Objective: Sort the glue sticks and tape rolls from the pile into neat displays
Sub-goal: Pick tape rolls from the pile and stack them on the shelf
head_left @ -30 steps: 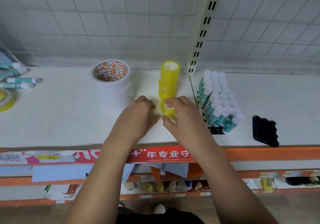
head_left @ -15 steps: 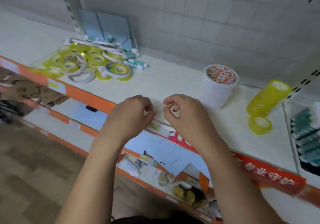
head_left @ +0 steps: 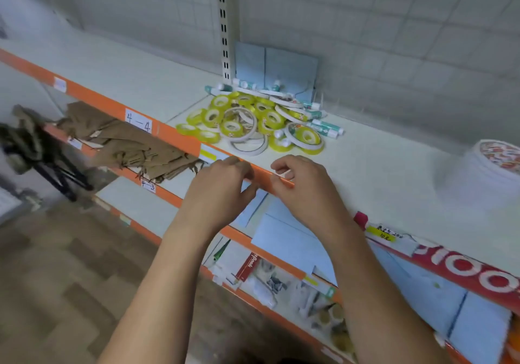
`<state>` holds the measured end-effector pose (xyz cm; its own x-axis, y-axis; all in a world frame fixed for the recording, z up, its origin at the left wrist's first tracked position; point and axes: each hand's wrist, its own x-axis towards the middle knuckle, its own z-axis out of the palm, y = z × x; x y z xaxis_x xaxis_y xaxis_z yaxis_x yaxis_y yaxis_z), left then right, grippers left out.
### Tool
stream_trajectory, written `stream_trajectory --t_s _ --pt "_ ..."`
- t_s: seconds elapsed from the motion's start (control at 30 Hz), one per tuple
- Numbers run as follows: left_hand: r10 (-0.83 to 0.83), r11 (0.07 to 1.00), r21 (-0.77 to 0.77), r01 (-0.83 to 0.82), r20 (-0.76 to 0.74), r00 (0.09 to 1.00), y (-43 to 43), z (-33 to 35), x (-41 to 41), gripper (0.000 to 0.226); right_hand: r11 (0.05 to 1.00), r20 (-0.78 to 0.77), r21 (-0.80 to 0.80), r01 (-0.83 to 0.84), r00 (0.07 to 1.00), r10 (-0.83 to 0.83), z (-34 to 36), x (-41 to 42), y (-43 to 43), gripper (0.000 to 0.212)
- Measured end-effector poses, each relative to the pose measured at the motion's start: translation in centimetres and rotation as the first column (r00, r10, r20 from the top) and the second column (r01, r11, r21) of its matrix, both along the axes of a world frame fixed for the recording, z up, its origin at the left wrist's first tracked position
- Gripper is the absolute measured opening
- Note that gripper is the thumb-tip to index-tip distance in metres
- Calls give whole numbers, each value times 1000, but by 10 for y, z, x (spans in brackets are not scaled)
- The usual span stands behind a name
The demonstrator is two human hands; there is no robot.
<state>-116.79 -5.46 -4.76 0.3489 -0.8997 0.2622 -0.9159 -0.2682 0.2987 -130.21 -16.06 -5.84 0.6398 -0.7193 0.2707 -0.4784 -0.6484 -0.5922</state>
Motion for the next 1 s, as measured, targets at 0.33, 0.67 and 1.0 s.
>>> stream_trajectory --t_s 0.33,0.67,1.0 --pt "-6 1000 -4 6 -20 1000 -29 -12 41 20 999 -34 38 13 999 -11 -5 30 -17 21" --pt "167 985 -34 -169 -43 985 -28 -16 126 17 986 23 33 -166 986 165 -2 125 -34 19" --pt "78 996 -43 -82 -72 994 -35 -16 209 21 1000 -86 -8 -29 996 29 -13 197 -17 28"
